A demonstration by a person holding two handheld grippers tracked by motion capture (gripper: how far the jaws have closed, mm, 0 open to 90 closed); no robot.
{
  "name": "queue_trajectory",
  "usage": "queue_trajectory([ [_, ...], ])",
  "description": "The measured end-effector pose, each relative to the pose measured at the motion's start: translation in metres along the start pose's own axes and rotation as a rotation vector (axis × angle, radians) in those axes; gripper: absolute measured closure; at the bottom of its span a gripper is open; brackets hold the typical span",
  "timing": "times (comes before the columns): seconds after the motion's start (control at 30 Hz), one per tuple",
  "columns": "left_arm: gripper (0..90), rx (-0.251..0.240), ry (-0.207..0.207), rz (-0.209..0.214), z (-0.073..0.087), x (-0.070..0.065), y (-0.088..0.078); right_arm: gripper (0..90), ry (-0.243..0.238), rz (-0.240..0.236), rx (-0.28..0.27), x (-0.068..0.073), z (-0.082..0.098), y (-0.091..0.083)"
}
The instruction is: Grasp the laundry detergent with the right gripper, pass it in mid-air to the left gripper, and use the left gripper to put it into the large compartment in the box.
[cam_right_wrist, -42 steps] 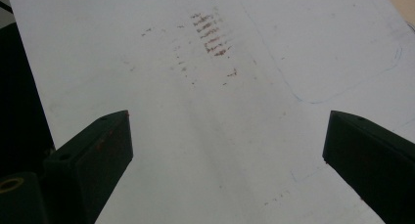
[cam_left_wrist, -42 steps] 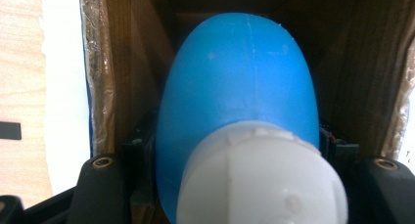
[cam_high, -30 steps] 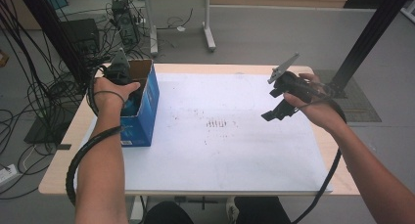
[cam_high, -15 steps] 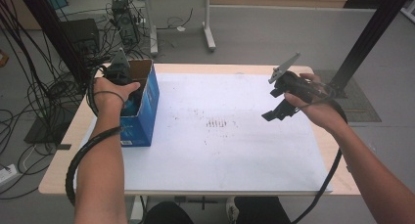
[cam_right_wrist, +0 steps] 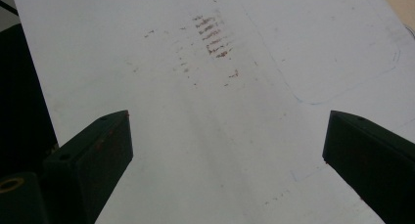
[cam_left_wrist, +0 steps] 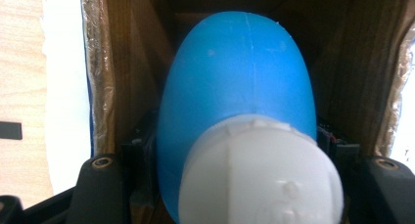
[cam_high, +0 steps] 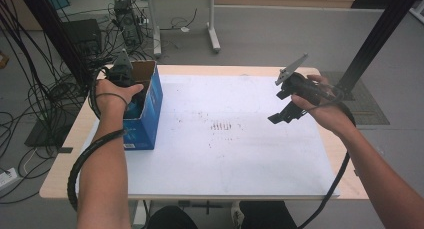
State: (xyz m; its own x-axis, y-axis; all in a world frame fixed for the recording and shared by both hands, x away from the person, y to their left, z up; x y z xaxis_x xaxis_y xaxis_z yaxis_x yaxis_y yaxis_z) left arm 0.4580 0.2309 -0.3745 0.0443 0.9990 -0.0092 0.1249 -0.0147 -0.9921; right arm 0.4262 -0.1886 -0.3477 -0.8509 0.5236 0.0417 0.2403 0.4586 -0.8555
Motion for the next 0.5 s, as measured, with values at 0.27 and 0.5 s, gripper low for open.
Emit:
queue_trajectory([
  [0.27, 35.4, -0.003, 0.003, 0.0, -0.0007, 0.0002, 0.0006, 4.4, 0.001, -0.001, -0.002, 0.0006, 0.0001, 0.0011],
  [0.5, 35.2, -0.002, 0.004, 0.003, -0.0005, 0.001, 0.0003, 4.4, 0.0, -0.001, -0.001, 0.0008, -0.0004, 0.0007],
])
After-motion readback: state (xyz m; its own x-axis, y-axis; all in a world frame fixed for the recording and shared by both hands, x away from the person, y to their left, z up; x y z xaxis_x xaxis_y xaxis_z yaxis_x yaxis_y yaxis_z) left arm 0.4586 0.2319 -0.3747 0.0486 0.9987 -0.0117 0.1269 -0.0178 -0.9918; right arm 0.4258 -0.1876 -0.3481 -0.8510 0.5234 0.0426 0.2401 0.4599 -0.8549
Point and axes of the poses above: each handheld gripper's, and its own axes: y roughly forward along the jaws, z roughly out of its underside, x roughly to its left, the point moved 10 cm from there along y, roughly forward along the jaws, and after that the axes turned 8 degrees about y, right-handed, at the moved point
